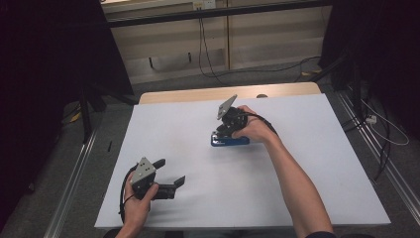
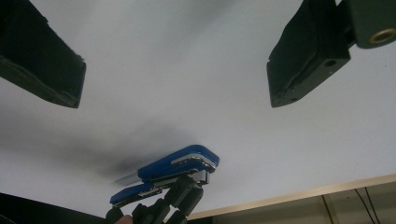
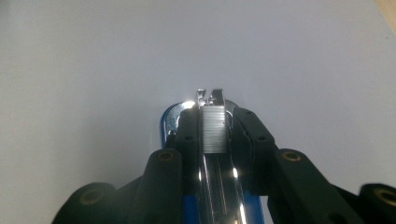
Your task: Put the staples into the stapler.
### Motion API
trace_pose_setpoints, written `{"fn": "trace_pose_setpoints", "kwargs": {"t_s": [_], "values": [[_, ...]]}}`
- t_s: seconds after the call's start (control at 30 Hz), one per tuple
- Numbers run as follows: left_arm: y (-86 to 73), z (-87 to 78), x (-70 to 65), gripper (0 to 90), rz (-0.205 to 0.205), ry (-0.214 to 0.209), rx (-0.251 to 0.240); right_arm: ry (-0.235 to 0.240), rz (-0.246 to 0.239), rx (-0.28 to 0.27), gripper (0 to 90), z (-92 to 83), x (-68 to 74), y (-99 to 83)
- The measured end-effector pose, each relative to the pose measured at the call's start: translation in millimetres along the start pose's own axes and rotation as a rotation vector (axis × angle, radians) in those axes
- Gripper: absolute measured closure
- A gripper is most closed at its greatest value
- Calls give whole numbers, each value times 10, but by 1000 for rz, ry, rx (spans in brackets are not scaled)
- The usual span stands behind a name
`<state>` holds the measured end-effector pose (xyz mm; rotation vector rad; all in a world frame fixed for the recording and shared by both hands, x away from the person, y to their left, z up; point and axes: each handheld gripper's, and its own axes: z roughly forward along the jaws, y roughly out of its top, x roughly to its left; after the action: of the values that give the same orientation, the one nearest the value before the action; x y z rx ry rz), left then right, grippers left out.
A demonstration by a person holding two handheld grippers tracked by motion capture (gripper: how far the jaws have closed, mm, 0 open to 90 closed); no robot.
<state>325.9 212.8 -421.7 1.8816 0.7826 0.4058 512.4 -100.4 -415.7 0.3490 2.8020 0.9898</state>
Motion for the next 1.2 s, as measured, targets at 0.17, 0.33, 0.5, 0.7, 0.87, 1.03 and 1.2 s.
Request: {"fn": "trace_pose_setpoints", "kwargs": {"t_s": [0.17,0.33,0.5,0.7,0.87,1.03,1.2], "values": [[0,1,1,50,1,0,1,-2,0,1,725,-25,3,3],[1,-4,2,50,2,0,0,3,-10,6,761,-31,8,-2],[2,-6,3,50,2,0,0,7,-19,4,792,-39,-1,-6],[1,-3,0,50,2,-2,-1,11,-47,-2,793,-39,-9,-8],[1,1,1,49,-1,-1,1,20,-62,-11,792,-40,-18,-21],[2,4,-4,50,-1,-6,1,20,-84,-11,794,-46,-18,-13],[2,-1,2,50,1,-2,2,15,-93,-7,794,-61,-21,10]]}}
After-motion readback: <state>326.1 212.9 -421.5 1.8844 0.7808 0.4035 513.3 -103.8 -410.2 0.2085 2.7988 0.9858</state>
